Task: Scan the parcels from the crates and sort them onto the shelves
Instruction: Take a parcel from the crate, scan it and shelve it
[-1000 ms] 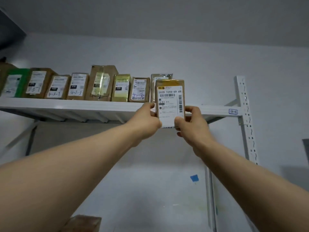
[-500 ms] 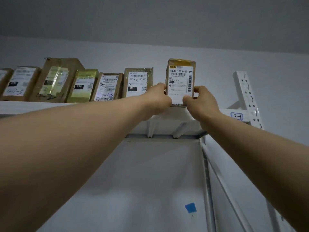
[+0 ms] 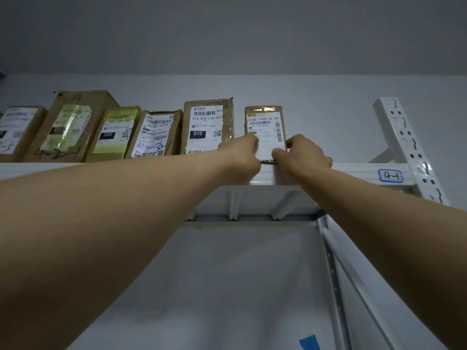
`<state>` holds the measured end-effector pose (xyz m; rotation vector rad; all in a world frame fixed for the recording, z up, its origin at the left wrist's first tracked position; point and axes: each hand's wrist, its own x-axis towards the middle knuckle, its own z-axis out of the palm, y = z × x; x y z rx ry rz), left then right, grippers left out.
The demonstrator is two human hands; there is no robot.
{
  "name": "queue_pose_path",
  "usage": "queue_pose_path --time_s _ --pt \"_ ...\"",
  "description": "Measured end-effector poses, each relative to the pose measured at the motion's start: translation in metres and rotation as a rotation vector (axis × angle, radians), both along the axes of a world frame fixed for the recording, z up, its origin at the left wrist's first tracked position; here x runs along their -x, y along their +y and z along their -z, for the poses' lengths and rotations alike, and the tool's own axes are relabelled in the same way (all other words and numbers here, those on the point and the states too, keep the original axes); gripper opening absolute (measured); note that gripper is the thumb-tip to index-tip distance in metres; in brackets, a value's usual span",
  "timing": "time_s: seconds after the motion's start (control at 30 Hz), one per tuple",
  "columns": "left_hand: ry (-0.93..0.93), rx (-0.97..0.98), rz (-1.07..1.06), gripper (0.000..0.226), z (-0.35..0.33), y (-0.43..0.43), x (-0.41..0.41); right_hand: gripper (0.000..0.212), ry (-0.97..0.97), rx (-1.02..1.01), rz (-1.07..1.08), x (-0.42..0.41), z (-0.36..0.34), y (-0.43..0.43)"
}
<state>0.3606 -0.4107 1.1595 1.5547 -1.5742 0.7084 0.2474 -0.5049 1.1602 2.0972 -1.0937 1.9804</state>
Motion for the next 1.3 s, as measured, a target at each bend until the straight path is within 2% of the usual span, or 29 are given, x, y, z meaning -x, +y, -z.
queue_pose_path --time_s 0.13,0.27,0.53,1.3 --pt "-0.114 0.033 -0.156 0.047 0.002 -0.003 -0.003 0.030 -0.010 0.010 0.029 -0.003 -0.004 -0.006" --pt "-0.180 0.074 -0.216 0.040 0.009 -0.002 -0.009 0.029 -0.012 0.020 0.043 -0.007 -0.004 -0.011" --pt "-0.262 0.141 -0.240 0.052 0.016 -0.002 -0.017 0.030 0.051 0.000 0.081 -0.016 -0.009 -0.013" --pt "-0.272 0.055 -0.257 0.066 0.025 0.012 -0.010 0.031 0.060 0.022 0.036 -0.008 0.004 0.002"
